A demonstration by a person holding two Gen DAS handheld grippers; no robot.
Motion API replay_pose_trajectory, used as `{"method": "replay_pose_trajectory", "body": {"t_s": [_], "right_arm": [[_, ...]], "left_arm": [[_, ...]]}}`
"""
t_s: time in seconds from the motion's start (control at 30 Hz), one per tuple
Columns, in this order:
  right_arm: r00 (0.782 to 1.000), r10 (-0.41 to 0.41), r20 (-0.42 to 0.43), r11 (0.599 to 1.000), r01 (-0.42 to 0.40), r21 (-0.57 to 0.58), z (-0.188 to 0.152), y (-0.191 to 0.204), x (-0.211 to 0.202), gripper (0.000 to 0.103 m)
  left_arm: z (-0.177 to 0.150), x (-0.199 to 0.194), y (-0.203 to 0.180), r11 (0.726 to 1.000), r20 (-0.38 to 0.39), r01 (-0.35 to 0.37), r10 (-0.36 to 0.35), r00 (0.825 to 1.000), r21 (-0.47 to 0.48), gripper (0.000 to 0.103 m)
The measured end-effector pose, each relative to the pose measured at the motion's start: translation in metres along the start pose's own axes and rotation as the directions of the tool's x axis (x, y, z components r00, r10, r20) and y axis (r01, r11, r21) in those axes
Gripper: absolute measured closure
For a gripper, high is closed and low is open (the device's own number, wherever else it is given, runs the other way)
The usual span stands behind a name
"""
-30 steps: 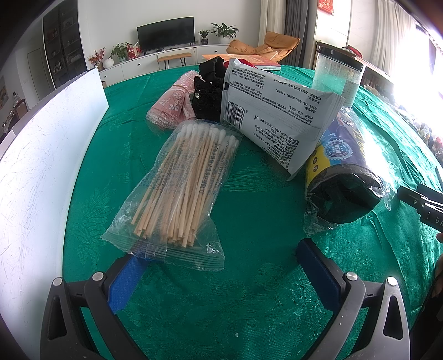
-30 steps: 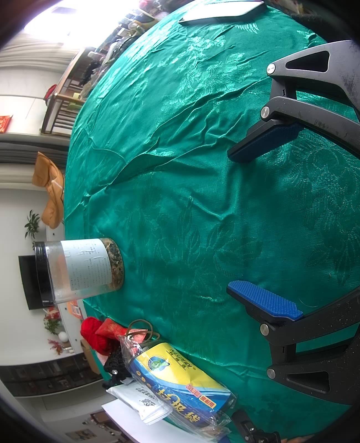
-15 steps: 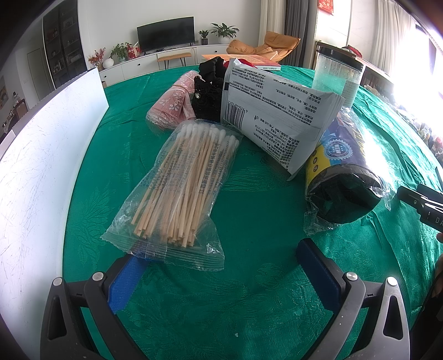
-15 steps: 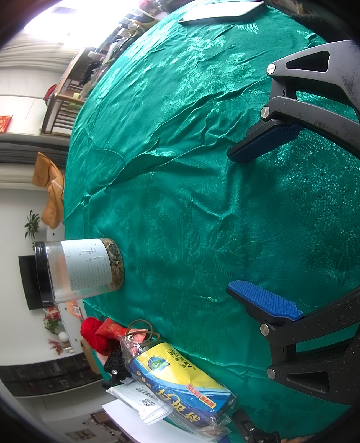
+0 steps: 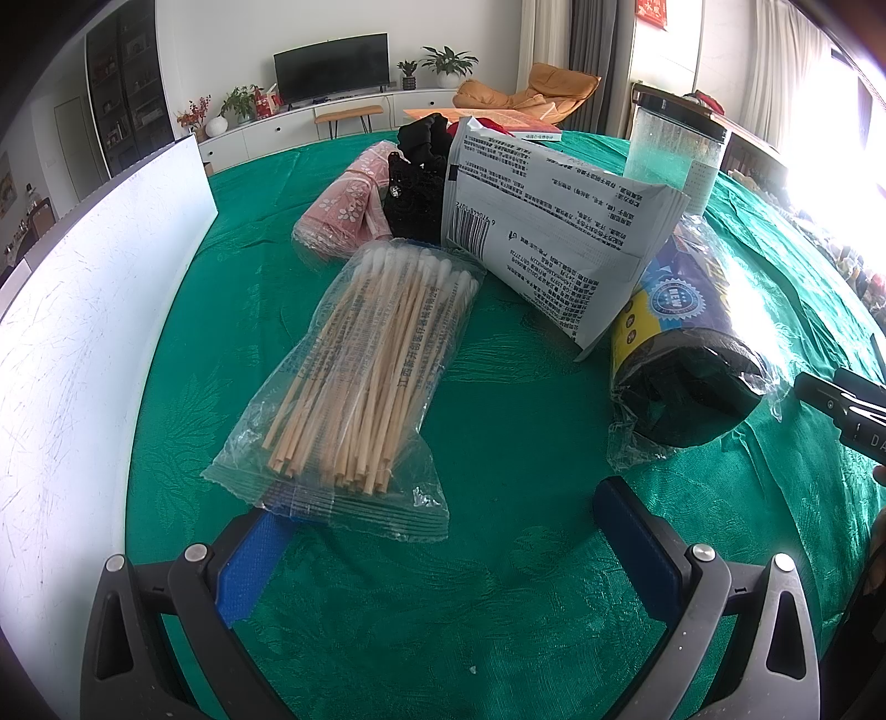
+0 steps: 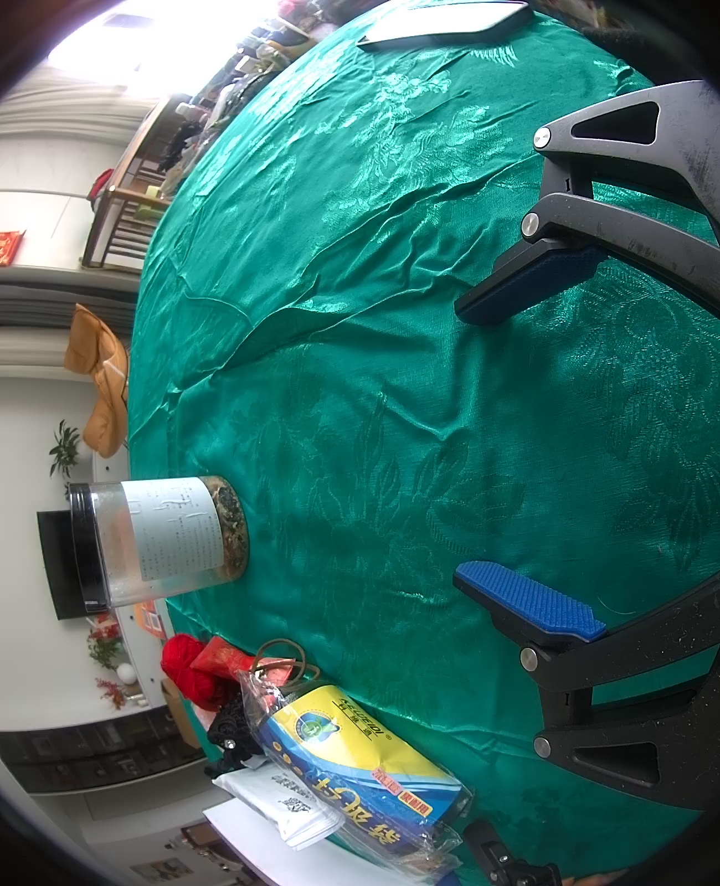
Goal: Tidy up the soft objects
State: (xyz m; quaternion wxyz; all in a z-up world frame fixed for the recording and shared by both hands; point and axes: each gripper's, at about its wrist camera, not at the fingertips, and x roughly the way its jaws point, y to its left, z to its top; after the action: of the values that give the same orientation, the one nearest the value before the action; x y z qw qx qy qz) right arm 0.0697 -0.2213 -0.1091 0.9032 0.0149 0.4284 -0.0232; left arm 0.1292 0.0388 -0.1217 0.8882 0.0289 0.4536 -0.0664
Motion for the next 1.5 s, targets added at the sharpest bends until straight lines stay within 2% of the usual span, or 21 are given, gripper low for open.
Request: {"method": "replay_pose_trajectory", "body": {"t_s": [0.23, 0.4, 0.47, 0.5, 0.53, 0.6, 0.67, 0.73, 0.8, 0.83, 0.87, 0.9, 0.93, 0.97, 1.03, 1.1, 1.13, 1.23, 1.37, 1.5], "right_arm": [[1.000, 0.000, 0.000, 1.000, 0.000, 0.000, 0.000, 0.000, 0.000, 0.013], [1.000, 0.008, -0.002, 1.000, -0.008, -0.004, 0.000, 0.000, -0.002, 0.013], [0.998, 0.053, -0.027, 0.999, -0.053, -0.006, 0.001, 0.004, -0.005, 0.013], [0.991, 0.131, -0.033, 0.991, -0.131, 0.008, 0.002, 0.007, -0.008, 0.013], [0.971, 0.238, -0.027, 0.971, -0.237, 0.030, 0.004, 0.012, -0.013, 0.013], [0.906, 0.424, -0.009, 0.905, -0.423, 0.043, 0.008, 0.030, -0.023, 0.013], [0.864, 0.504, -0.022, 0.864, -0.504, -0.006, 0.016, 0.058, -0.029, 0.013], [0.849, 0.527, -0.032, 0.845, -0.528, -0.082, 0.023, 0.087, -0.030, 0.013], [0.852, 0.515, -0.089, 0.840, -0.523, -0.147, 0.027, 0.113, -0.018, 0.014], [0.865, 0.485, -0.131, 0.849, -0.502, -0.167, 0.027, 0.121, -0.006, 0.015], [0.904, 0.408, -0.130, 0.889, -0.425, -0.169, 0.027, 0.120, 0.003, 0.017], [0.919, 0.382, -0.098, 0.914, -0.391, -0.109, 0.028, 0.106, 0.008, 0.018], [0.944, 0.328, -0.041, 0.945, -0.327, 0.016, 0.027, 0.080, 0.008, 0.017], [0.970, 0.242, 0.007, 0.959, -0.240, 0.154, 0.024, 0.047, 0.005, 0.017], [0.994, 0.096, 0.059, 0.930, -0.110, 0.352, 0.015, -0.016, -0.006, 0.015], [0.997, -0.011, 0.079, 0.915, -0.022, 0.403, 0.009, -0.056, -0.020, 0.014], [0.996, -0.035, 0.084, 0.918, -0.001, 0.396, 0.008, -0.066, -0.026, 0.014], [0.996, -0.017, 0.092, 0.935, -0.017, 0.356, 0.004, -0.069, -0.034, 0.014], [0.998, 0.046, 0.046, 0.963, -0.057, 0.263, 0.005, -0.040, -0.020, 0.014], [1.000, 0.020, 0.011, 0.986, -0.021, 0.167, -0.002, -0.023, -0.013, 0.015]], "left_arm": [[0.000, 0.001, -0.001, 1.000, -0.001, 0.000, 0.000, 1.000, 0.000, 0.000], [-0.011, -0.018, 0.008, 1.000, -0.033, 0.007, -0.006, 0.999, 0.007, 0.000], [-0.022, -0.026, 0.011, 1.000, -0.016, 0.012, -0.011, 1.000, 0.019, 0.000], [-0.027, -0.030, 0.013, 1.000, -0.007, 0.016, -0.016, 1.000, 0.021, 0.000], [-0.029, -0.033, 0.014, 1.000, -0.003, 0.020, -0.020, 1.000, 0.021, 0.000], [-0.029, -0.033, 0.016, 1.000, -0.002, 0.018, -0.018, 1.000, 0.018, 0.000], [-0.028, -0.033, 0.016, 1.000, 0.000, 0.012, -0.012, 1.000, 0.013, 0.000], [-0.028, -0.032, 0.016, 1.000, 0.001, 0.010, -0.010, 1.000, 0.011, 0.000], [-0.028, -0.032, 0.016, 1.000, 0.002, 0.011, -0.011, 1.000, 0.011, 0.000], [-0.028, -0.032, 0.016, 1.000, 0.002, 0.012, -0.012, 1.000, 0.012, 0.000], [-0.027, -0.032, 0.016, 1.000, 0.002, 0.013, -0.013, 1.000, 0.012, 0.000], [-0.027, -0.032, 0.016, 1.000, 0.002, 0.013, -0.013, 1.000, 0.012, 0.000], [-0.027, -0.032, 0.016, 1.000, 0.003, 0.014, -0.014, 1.000, 0.013, 0.000], [-0.027, -0.032, 0.015, 1.000, 0.003, 0.014, -0.014, 1.000, 0.012, 0.000], [-0.027, -0.032, 0.015, 1.000, 0.003, 0.011, -0.011, 1.000, 0.012, 0.000], [-0.027, -0.032, 0.015, 1.000, 0.003, 0.011, -0.011, 1.000, 0.012, 0.000], [-0.027, -0.032, 0.015, 1.000, 0.002, 0.011, -0.011, 1.000, 0.012, 0.000], [-0.027, -0.032, 0.015, 1.000, 0.003, 0.011, -0.011, 1.000, 0.011, 0.000], [-0.026, -0.032, 0.015, 1.000, 0.003, 0.011, -0.011, 1.000, 0.011, 0.000], [-0.026, -0.032, 0.015, 1.000, 0.003, 0.011, -0.011, 1.000, 0.011, 0.000]]}}
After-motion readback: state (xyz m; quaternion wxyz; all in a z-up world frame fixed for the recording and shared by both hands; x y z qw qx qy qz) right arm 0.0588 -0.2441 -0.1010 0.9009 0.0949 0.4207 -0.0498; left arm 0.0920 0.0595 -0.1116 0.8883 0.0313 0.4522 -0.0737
